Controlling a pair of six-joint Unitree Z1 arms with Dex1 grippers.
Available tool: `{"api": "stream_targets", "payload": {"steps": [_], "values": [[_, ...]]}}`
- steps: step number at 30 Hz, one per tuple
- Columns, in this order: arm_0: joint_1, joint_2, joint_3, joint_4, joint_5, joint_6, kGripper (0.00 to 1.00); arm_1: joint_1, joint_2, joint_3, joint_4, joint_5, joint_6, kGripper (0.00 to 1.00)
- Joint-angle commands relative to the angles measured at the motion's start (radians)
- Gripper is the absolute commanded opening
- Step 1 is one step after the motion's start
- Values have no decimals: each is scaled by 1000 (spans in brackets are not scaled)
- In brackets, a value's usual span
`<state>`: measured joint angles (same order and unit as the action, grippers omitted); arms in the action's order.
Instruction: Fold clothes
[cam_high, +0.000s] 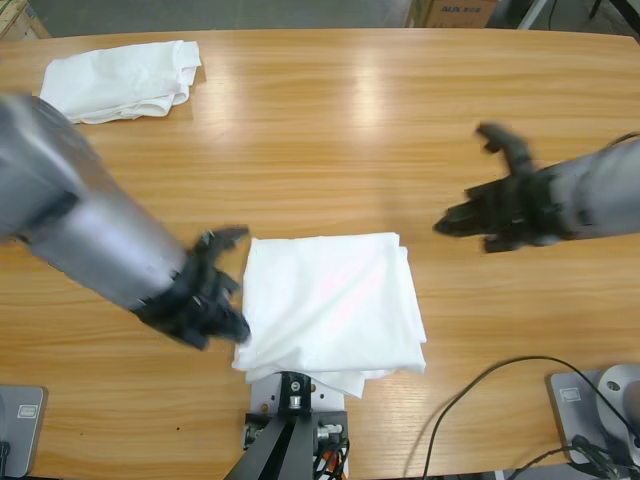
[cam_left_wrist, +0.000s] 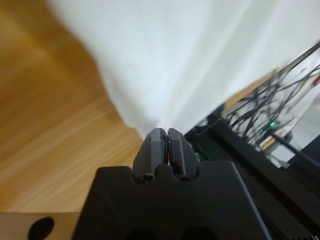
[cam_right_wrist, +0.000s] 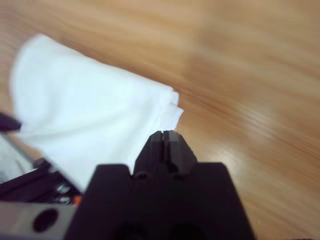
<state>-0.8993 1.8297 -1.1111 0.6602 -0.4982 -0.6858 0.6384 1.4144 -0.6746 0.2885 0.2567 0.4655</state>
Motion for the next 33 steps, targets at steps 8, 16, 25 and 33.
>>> {"api": "stream_targets", "payload": {"steps": [8,16,25,33], "values": [[74,75,-114,-26,58,10,0,359,-37,65,-120,26,164,0],[73,176,-142,-71,47,-3,0,406,106,224,-367,58,203,0],[74,177,-128,-74,44,-5,0,422,198,233,-336,53,286,0],[77,181,-108,-74,44,-3,0,422,198,263,-201,-30,371,0]]}}
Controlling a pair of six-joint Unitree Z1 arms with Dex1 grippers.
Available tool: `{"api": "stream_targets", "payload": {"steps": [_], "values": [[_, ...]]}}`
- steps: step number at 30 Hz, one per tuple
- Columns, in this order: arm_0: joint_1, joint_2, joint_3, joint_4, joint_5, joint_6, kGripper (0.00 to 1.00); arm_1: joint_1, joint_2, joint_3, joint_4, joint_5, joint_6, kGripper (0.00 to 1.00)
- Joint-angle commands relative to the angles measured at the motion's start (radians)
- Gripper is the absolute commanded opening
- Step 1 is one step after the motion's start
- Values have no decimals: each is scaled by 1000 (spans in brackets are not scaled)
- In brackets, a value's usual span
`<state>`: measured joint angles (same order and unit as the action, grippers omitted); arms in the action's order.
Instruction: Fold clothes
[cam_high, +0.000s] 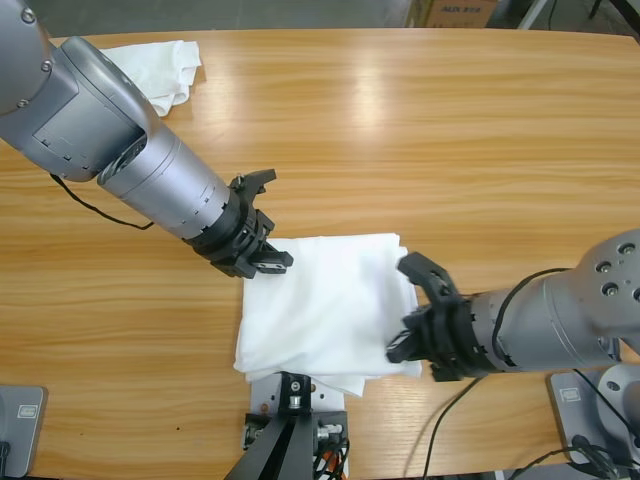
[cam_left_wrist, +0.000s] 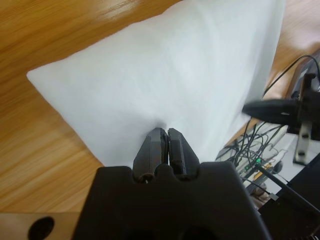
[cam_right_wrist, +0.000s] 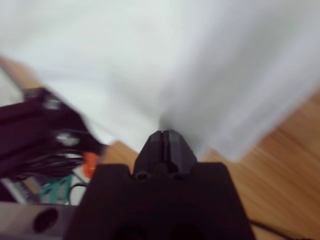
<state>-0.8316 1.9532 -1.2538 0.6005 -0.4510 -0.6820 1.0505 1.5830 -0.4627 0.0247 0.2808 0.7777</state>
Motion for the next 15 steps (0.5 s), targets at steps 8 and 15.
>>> {"api": "stream_targets", "payload": {"steps": [8,15], "values": [[59,-13,132,-34,0,0,0,10,-31,53,87,-94,92,0],[31,-256,144,15,19,-18,0,10,-179,24,259,-188,90,0]]}}
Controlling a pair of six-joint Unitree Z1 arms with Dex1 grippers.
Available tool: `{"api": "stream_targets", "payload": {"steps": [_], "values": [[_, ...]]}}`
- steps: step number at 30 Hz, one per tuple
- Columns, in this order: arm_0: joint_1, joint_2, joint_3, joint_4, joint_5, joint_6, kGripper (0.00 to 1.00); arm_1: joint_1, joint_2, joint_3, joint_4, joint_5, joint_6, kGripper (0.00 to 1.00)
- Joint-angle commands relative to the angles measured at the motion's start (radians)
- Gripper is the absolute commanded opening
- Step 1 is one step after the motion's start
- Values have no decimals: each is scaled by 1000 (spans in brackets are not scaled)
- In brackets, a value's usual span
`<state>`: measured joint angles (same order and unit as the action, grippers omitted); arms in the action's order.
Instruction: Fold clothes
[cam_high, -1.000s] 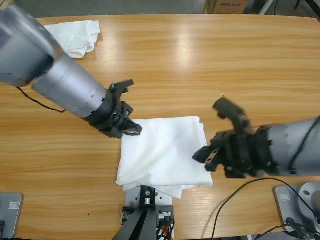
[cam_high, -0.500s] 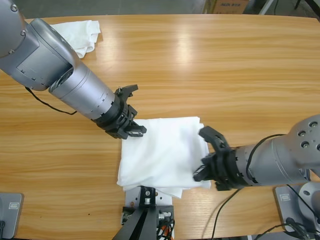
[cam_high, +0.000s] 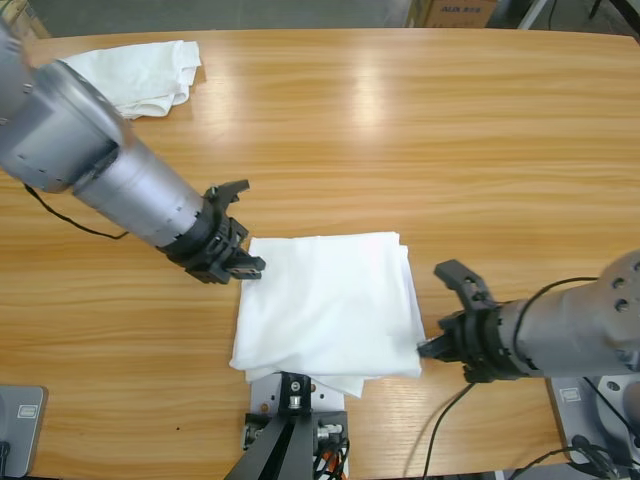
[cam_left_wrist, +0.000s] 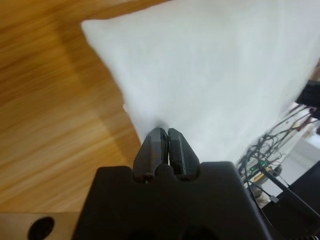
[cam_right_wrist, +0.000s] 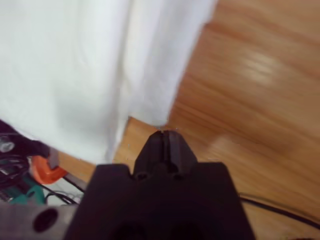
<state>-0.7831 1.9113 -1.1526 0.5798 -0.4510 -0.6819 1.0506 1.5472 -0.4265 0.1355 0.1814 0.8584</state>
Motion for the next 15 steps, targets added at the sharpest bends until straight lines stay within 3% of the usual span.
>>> {"api": "stream_targets", "payload": {"steps": [1,6,9,15], "values": [[-36,-246,47,54,29,-19,0,9,-161,-29,170,-98,3,0],[-181,-310,146,48,67,-57,0,9,-207,-135,165,-60,-115,0],[-226,-300,252,-100,78,-129,0,2,-193,-166,101,-3,-195,0],[-235,-142,337,-371,115,-163,0,-133,-103,-177,-14,155,-278,0]]}}
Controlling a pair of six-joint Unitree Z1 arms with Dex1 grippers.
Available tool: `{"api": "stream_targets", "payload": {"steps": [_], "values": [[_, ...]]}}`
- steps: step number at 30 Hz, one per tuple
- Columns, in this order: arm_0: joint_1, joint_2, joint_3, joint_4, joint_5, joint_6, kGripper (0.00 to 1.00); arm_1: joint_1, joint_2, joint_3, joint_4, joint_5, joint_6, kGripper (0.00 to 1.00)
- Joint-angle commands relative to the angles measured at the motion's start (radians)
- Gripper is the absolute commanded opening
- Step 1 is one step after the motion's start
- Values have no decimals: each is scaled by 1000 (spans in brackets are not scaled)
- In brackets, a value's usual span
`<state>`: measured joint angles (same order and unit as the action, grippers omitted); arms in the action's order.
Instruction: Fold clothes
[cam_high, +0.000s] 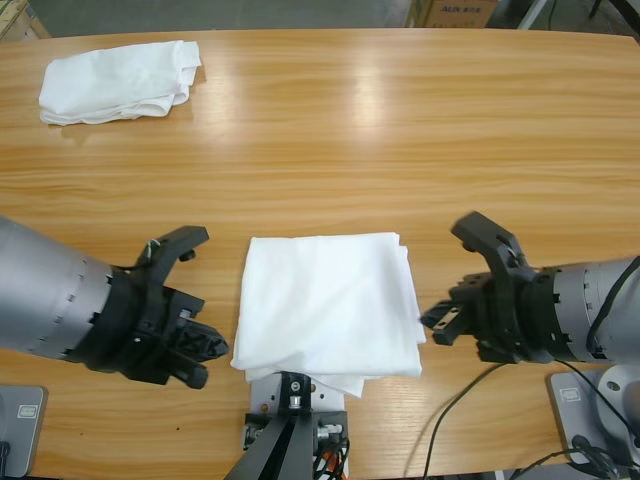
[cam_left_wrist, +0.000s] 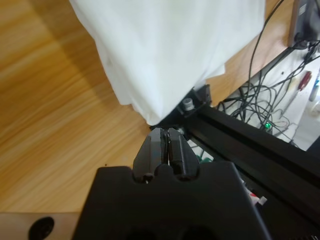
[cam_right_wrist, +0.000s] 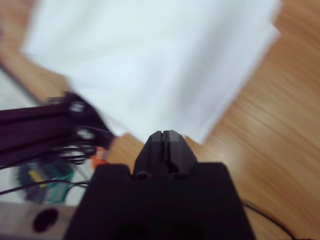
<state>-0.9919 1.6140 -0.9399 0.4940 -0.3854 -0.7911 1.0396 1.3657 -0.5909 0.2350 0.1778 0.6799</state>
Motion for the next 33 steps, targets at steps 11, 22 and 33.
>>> {"api": "stream_targets", "payload": {"steps": [11,22,33], "values": [[-30,224,184,-437,27,-93,0,-130,122,-22,-98,179,-107,0],[-65,228,253,-442,14,-102,0,-207,352,-41,-278,272,-156,0],[-65,233,260,-447,14,-103,0,-336,327,-12,-243,214,-215,0]]}}
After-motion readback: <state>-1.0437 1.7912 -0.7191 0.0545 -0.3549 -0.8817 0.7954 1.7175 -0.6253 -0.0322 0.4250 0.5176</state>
